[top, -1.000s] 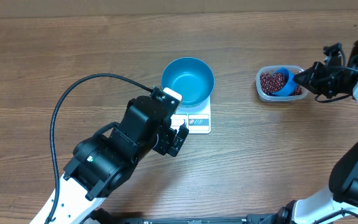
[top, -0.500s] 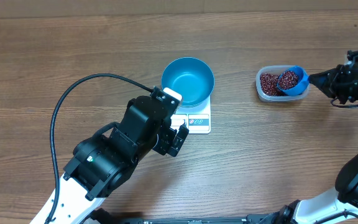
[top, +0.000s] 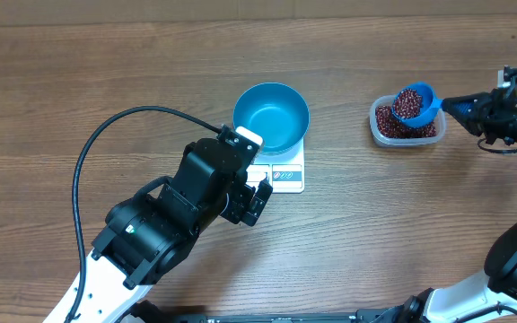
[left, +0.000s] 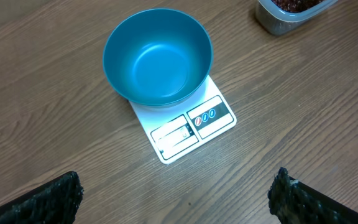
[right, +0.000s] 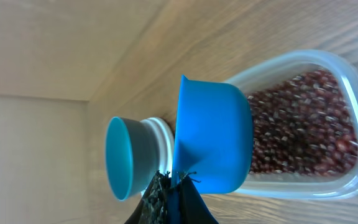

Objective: Scoop item into bowl and weigh 150g on scale
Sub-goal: 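Tilt and lift the bean-filled blue scoop out of the tub, then carry the full scoop leftward over the teal bowl on the scale, then tip the scoop to pour red beans into the teal bowl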

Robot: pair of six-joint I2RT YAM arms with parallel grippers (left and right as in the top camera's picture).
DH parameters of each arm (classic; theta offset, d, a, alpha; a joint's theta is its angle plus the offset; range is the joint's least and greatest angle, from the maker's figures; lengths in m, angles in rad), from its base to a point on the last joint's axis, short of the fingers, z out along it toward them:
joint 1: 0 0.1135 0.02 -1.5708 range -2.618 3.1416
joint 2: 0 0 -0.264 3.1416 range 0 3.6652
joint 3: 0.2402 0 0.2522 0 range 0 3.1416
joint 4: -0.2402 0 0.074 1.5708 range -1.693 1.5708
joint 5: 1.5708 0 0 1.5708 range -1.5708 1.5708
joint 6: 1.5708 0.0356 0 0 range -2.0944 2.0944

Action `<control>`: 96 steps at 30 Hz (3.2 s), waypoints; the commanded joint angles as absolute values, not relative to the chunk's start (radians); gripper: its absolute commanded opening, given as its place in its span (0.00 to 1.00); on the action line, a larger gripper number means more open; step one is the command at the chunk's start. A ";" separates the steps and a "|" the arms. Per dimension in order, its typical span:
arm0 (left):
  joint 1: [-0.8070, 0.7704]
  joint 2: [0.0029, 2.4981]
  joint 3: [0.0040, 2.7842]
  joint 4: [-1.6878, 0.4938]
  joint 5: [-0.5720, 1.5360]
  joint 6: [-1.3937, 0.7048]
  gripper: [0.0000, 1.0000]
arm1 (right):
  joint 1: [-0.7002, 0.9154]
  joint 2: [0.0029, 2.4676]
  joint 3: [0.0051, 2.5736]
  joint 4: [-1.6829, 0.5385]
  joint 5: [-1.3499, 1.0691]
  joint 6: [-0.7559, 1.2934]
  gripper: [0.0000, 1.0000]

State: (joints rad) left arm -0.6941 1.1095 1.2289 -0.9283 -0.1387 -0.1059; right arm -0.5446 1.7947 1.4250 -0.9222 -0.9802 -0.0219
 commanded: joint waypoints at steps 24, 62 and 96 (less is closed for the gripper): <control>-0.693 1.142 1.217 -0.932 -0.126 -0.120 0.99 | -0.510 1.797 1.426 -0.805 -1.304 0.140 0.04; -0.693 1.145 1.217 -0.935 -0.126 -0.120 1.00 | 0.100 1.640 1.443 -0.444 -0.844 0.424 0.04; -0.693 1.145 1.217 -0.935 -0.126 -0.120 1.00 | 0.585 1.586 1.443 -0.586 0.193 0.157 0.04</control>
State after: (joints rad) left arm -0.6941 1.1400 1.2285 -0.9352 -0.1387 -0.1059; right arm 0.5697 1.6165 1.4250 -0.5953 0.0906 0.1814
